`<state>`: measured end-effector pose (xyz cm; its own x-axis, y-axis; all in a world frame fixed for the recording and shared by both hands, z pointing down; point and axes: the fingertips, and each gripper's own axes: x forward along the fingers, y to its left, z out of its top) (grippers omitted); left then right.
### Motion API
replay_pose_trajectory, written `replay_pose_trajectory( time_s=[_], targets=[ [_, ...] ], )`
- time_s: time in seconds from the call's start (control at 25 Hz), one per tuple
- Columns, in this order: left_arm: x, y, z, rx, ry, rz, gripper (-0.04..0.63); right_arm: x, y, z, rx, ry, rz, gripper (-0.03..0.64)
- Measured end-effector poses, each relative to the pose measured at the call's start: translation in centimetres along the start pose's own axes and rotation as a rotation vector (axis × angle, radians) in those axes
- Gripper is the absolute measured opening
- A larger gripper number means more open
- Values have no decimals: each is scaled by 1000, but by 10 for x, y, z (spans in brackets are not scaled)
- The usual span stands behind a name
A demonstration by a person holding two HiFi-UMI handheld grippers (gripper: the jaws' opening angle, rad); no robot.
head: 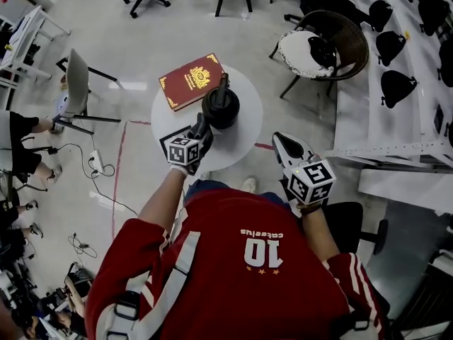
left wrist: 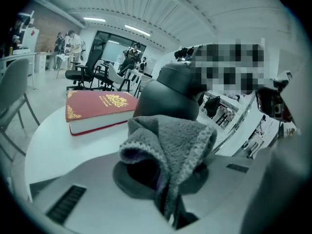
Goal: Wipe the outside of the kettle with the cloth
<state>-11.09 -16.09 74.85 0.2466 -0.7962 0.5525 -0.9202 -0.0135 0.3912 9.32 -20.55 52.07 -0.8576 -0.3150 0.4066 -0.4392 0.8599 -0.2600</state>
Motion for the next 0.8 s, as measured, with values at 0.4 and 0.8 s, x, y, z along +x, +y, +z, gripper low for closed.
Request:
replay_pose_trajectory(
  time_s=[0.4,0.8],
  targets=[
    [7,-27,-11,-6,4,46,46,-19,-20,-4,14,-18,64,17],
    [22,-62,-27,27,39,34,46,-40,-38,-15,29,-33,89,17]
  ],
)
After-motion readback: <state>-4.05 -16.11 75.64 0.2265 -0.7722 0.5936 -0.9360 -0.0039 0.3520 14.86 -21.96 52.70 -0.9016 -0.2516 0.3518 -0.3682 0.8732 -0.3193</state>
